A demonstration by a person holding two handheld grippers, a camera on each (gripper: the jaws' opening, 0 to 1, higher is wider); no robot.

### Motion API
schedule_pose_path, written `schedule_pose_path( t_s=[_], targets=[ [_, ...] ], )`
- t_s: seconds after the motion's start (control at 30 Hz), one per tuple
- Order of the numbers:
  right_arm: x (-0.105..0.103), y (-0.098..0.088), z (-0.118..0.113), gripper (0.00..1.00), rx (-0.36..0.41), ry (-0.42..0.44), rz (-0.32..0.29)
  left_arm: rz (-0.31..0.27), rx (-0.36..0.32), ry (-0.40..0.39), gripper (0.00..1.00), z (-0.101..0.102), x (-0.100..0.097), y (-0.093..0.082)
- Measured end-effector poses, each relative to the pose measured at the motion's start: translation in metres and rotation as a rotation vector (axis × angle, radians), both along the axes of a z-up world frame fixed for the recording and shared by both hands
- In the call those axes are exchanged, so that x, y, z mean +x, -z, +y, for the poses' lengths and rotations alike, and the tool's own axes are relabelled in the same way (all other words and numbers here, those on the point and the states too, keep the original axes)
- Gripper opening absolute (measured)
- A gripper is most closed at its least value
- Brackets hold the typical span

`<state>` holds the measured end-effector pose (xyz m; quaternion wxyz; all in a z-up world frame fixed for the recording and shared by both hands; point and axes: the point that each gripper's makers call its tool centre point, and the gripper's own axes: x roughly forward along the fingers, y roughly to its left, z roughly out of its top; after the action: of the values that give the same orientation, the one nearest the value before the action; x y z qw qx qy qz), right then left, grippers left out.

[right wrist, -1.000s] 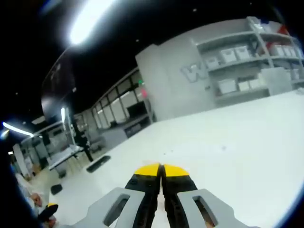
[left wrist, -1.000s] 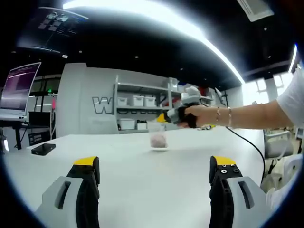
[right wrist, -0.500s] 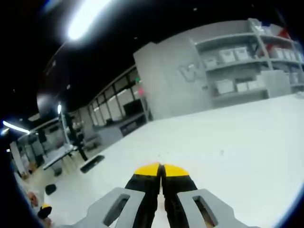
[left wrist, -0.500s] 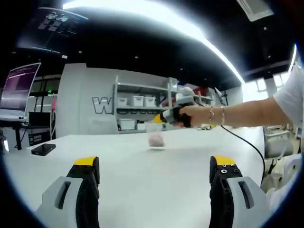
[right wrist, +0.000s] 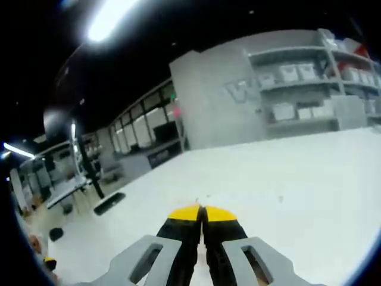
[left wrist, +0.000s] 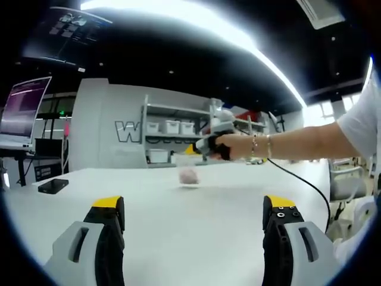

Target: Open the resealable bag by pulling the two sides of the seal apart until the entire bag opening is separated and visibly accessible.

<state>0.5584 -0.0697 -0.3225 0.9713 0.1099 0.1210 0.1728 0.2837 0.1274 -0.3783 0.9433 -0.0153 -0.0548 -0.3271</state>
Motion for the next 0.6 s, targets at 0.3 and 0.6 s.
schedule_pose_path(
  t_s=[0.3,0.6],
  targets=[
    [0.012,0.002,0.002,0.0,-0.014,0.008,0.001,0.001,-0.004,0.002,0.96,-0.001,0.0,0.0],
    [0.024,0.003,0.001,0.0,-0.035,0.022,-0.004,0.0,-0.002,0.001,0.96,-0.002,0.0,0.0]
  ],
)
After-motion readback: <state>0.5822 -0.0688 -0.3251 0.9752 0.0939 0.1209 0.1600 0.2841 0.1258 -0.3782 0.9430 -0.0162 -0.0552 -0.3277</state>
